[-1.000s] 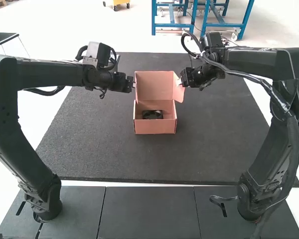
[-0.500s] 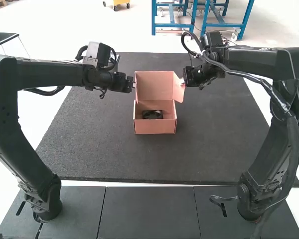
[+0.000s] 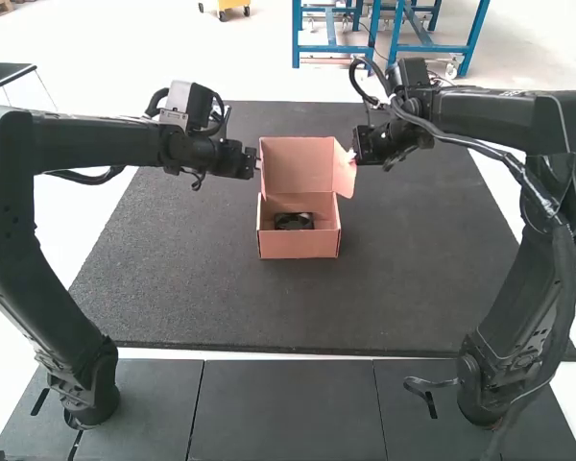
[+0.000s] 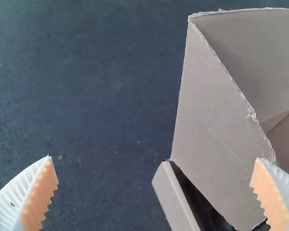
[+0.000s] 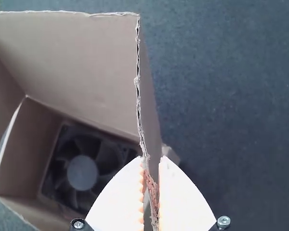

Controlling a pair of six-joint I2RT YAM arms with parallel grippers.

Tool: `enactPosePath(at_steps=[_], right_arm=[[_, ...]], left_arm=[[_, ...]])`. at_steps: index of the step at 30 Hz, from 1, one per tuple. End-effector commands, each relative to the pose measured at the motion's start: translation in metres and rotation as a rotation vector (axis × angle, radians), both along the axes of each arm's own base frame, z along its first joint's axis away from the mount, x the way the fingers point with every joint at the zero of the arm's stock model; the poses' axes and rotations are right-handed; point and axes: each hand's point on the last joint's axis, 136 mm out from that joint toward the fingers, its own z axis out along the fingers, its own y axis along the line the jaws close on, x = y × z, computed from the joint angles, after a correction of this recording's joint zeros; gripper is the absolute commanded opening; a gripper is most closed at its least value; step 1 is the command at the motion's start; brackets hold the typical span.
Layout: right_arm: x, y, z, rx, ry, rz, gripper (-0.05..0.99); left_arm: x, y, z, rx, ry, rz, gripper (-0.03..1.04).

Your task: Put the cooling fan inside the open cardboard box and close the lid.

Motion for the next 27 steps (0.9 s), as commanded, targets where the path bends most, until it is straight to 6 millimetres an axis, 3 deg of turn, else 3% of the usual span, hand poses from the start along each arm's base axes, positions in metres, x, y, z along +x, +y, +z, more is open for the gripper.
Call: enactPosePath(at_steps=[1,10,27], right_arm=[[0.005,0.004,0.008,0.028,-0.008,0.016,0.09],[-0.002,0.013,0.011,0.059,0.018,0.043,-0.01],[-0.015,0.038,0.009,0.170,0.135,0.036,-0.02]], left_arm=[[0.006,-0.009,0.020,-0.029,-0.038,-0.018,0.94],[0.006,-0.009,0.021,-0.031,-0.040,-0.019,0.94],[0.005,-0.010,0.023,-0.040,-0.039,-0.016,0.94]])
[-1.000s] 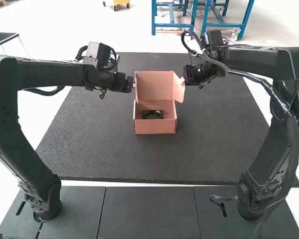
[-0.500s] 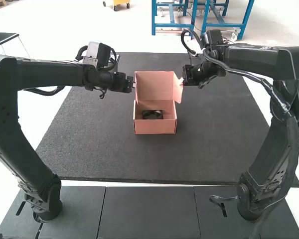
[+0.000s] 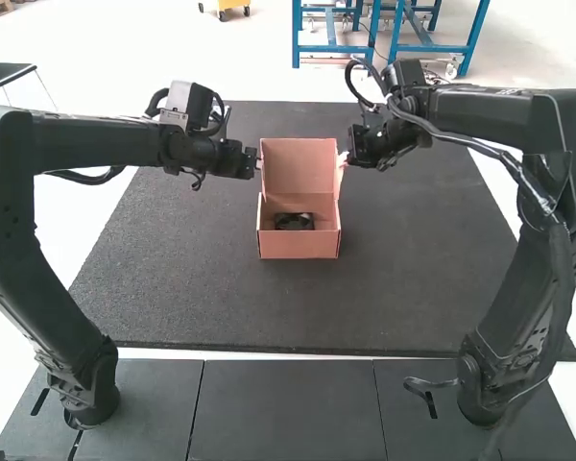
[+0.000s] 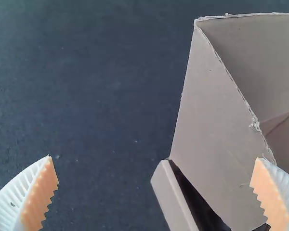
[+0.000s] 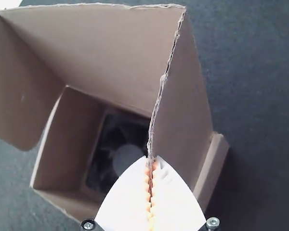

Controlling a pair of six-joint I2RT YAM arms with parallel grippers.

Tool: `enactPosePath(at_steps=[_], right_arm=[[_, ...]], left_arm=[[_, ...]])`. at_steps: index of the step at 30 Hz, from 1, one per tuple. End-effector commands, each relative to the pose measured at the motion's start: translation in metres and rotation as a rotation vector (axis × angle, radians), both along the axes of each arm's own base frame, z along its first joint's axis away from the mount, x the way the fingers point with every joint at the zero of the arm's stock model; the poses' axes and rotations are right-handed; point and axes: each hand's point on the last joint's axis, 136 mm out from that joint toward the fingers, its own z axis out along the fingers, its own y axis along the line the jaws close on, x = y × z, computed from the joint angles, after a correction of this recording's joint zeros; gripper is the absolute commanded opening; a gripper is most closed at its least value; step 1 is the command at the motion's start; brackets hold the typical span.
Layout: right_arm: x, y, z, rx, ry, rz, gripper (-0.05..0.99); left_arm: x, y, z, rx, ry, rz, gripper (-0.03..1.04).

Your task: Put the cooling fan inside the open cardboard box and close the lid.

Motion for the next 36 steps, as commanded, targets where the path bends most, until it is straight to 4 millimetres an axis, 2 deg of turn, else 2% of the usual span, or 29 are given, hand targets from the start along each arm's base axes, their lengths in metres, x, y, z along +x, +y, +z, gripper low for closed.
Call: enactPosePath(at_steps=[1,12,19,26,36], right_arm=[[0.000,0.017,0.010,0.055,0.016,0.017,-0.02],[-0.002,0.023,0.004,0.050,0.049,0.021,-0.02],[-0.014,0.019,-0.010,0.014,0.109,0.033,-0.02],[-0.021,0.016,-0.016,-0.005,0.137,0.044,-0.02],[-0.039,0.023,-0.023,-0.048,0.175,0.094,-0.02]], left_arm=[[0.005,-0.008,0.023,-0.034,-0.043,-0.011,0.94],[-0.002,-0.010,0.021,-0.034,-0.016,-0.031,0.95],[-0.012,-0.009,0.020,-0.030,0.010,-0.046,0.95],[-0.021,-0.009,0.020,-0.023,0.027,-0.056,0.95],[-0.041,-0.013,0.021,-0.016,0.049,-0.085,0.95]])
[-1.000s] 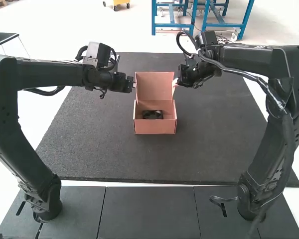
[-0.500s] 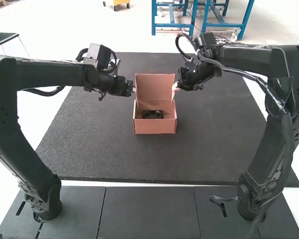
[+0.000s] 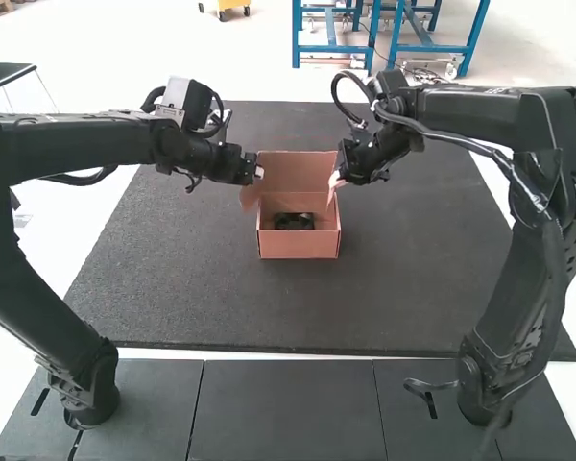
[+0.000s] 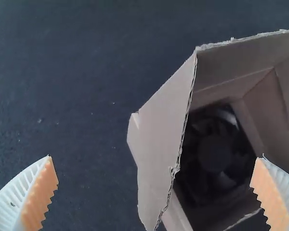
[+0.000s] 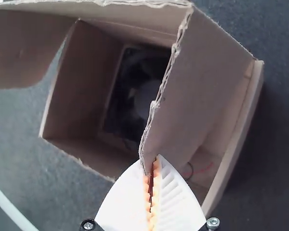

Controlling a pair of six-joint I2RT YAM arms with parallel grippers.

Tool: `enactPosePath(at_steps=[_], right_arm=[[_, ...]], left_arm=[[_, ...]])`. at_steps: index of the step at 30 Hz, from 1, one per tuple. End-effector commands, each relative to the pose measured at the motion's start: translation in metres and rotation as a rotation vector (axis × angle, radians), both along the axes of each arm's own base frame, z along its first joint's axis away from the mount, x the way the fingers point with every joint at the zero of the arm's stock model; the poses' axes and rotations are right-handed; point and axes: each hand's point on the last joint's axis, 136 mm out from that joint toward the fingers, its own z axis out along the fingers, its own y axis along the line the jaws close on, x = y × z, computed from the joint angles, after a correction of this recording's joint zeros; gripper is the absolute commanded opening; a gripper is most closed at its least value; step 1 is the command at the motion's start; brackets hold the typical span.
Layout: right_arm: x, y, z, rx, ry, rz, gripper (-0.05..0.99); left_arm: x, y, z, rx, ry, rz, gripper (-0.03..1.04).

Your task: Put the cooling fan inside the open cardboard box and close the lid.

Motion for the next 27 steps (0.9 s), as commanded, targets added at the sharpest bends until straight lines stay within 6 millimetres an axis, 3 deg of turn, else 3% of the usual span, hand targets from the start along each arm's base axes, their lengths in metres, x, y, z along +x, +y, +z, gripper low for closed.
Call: enactPosePath(at_steps=[1,9,13,16,27], right_arm=[[0.000,0.011,0.002,-0.004,-0.015,0.040,-0.02],[0.000,0.008,0.000,-0.015,-0.013,0.036,-0.02],[0.001,0.008,0.002,-0.014,-0.018,0.035,-0.02],[0.002,0.008,0.002,-0.013,-0.021,0.034,-0.02],[0.011,0.007,0.011,-0.007,-0.048,0.015,-0.02]], left_arm=[[-0.009,-0.008,0.017,-0.020,-0.033,-0.037,0.95],[-0.011,0.001,0.032,-0.043,-0.064,0.015,0.95],[0.008,0.051,0.026,0.034,-0.090,0.188,0.94],[0.014,0.076,0.020,0.074,-0.090,0.261,0.94],[0.019,0.073,-0.005,0.141,-0.053,0.229,0.94]])
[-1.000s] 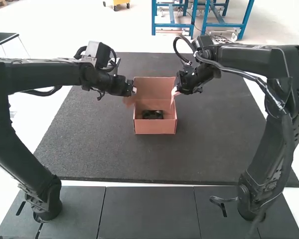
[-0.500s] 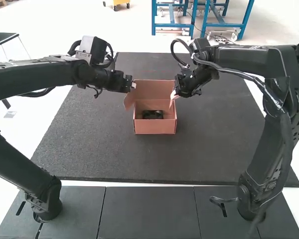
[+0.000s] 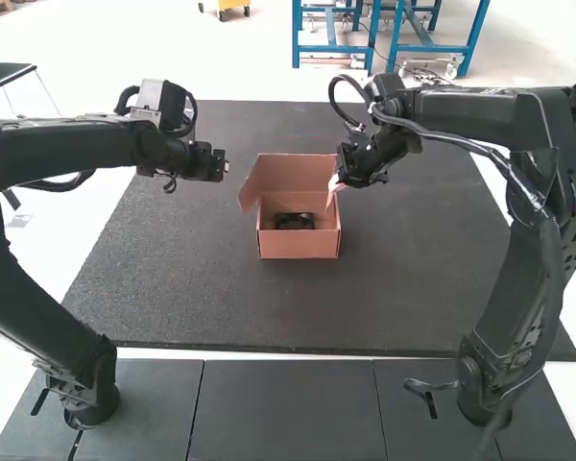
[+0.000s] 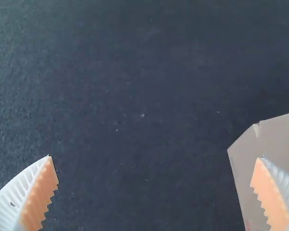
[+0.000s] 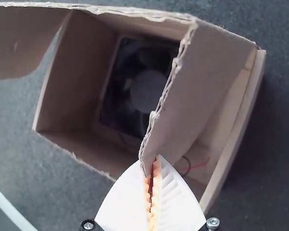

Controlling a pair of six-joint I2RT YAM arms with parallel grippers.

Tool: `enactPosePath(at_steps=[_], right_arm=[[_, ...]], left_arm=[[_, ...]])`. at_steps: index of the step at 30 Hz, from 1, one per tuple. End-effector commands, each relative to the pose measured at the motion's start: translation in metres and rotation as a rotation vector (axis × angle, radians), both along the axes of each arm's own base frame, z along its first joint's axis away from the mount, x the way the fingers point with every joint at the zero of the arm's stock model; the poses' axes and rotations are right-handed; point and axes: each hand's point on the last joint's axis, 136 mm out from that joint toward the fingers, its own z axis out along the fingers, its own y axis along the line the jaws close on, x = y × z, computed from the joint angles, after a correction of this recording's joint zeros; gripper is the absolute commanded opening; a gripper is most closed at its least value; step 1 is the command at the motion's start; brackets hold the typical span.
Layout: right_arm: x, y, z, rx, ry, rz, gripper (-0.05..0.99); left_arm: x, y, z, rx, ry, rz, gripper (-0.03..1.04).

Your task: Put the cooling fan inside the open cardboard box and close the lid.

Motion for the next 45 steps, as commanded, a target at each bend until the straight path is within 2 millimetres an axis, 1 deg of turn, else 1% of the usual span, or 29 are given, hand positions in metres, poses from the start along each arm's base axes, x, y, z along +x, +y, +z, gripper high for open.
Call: enactPosePath(at_steps=[1,6,9,19,22,32,38,42,45], right_arm=[[0.014,0.007,0.017,0.013,-0.058,-0.001,-0.02],[0.020,0.007,0.021,0.012,-0.083,-0.009,-0.02],[0.019,0.007,0.020,0.010,-0.081,-0.008,-0.02],[0.019,0.007,0.019,0.009,-0.081,-0.007,-0.02],[0.020,0.007,0.020,0.011,-0.084,-0.008,-0.02],[0.020,0.007,0.020,0.011,-0.085,-0.007,-0.02],[0.019,0.007,0.020,0.013,-0.084,-0.007,-0.02],[0.018,0.007,0.017,0.008,-0.079,-0.007,-0.02],[0.016,0.003,0.009,-0.011,-0.069,-0.008,-0.02]], left_arm=[[0.003,-0.008,0.002,0.025,-0.015,-0.026,0.94],[0.003,-0.028,0.000,0.022,-0.018,-0.074,0.94],[0.001,-0.036,-0.002,0.017,-0.015,-0.096,0.94],[0.006,-0.044,-0.003,0.008,-0.018,-0.111,0.95],[0.007,-0.047,0.000,-0.006,-0.023,-0.121,0.95],[0.005,-0.073,0.012,-0.094,-0.043,-0.185,0.95],[0.001,-0.084,0.013,-0.105,-0.041,-0.220,0.95],[-0.001,-0.084,0.010,-0.102,-0.032,-0.220,0.95],[-0.002,-0.083,0.008,-0.098,-0.022,-0.218,0.95]])
